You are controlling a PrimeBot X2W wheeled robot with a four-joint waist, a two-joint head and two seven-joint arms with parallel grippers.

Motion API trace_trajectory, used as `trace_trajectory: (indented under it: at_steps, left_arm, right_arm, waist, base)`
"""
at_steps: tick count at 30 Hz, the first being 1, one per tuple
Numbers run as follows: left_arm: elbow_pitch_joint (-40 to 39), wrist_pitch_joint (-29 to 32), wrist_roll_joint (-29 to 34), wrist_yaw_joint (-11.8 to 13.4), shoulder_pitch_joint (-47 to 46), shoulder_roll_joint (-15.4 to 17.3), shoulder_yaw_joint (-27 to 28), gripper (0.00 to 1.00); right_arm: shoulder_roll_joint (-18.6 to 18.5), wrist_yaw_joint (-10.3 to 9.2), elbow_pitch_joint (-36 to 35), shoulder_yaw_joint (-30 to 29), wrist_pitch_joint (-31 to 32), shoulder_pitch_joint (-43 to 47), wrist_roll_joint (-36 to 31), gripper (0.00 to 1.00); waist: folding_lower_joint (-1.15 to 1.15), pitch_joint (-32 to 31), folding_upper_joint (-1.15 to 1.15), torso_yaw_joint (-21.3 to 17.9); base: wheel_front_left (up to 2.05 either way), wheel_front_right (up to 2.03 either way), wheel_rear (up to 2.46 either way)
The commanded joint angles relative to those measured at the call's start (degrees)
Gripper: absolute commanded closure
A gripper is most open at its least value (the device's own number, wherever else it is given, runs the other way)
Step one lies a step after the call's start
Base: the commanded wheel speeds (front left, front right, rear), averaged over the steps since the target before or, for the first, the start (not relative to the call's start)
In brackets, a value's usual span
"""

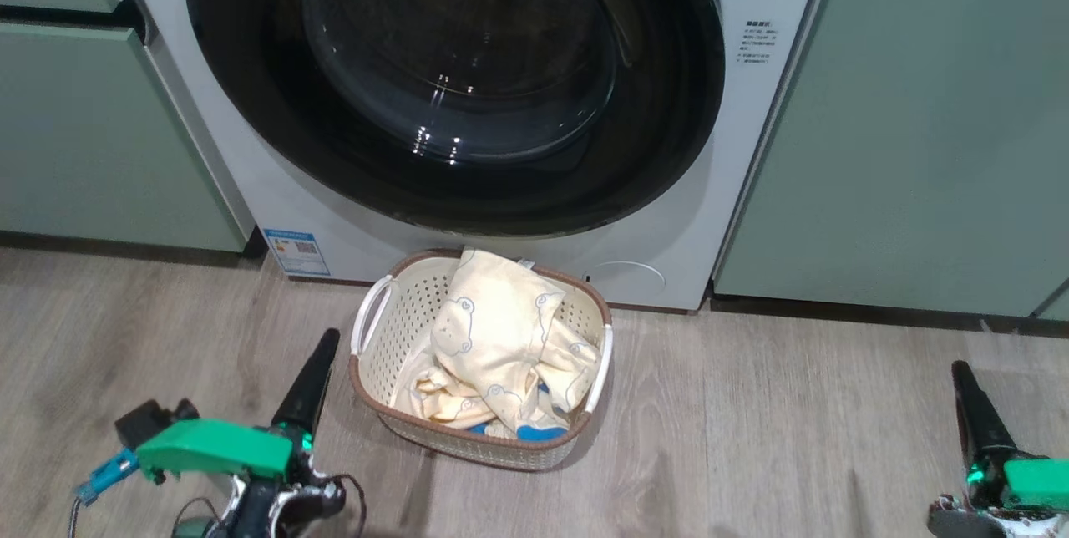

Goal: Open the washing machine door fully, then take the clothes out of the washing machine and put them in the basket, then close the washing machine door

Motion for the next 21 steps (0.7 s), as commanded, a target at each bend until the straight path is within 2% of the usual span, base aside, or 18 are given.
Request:
trace_trajectory:
  at_steps: [1, 15, 21]
  left_arm:
    - [-1.16, 0.39, -1.47, -0.87, -3.36, 0.17, 2.29, 1.00]
    - [1.40, 1.91, -9.53, -3.41, -4.63, -1.36, 4.09, 1.00]
    - [1.52, 2.06, -9.81, -3.53, -4.70, -1.50, 4.27, 1.00]
  right_arm:
    - [-1.31, 0.18, -1.53, 0.56, 0.45, -3.75, 1.68, 1.00]
    - [-1.24, 0.20, 0.09, -0.38, 2.26, -5.23, 10.58, 1.00]
    - [-1.13, 0.20, 0.17, -0.58, 2.47, -5.30, 10.85, 1.00]
  waist:
    - [0.00, -0.04, 0.00, 0.03]
    - [0.00, -0.51, 0.00, 0.27]
    - [0.00, -0.53, 0.00, 0.29]
  base:
    - [0.00, 0.00, 0.00]
    - [0.00, 0.00, 0.00]
    - [0.00, 0.00, 0.00]
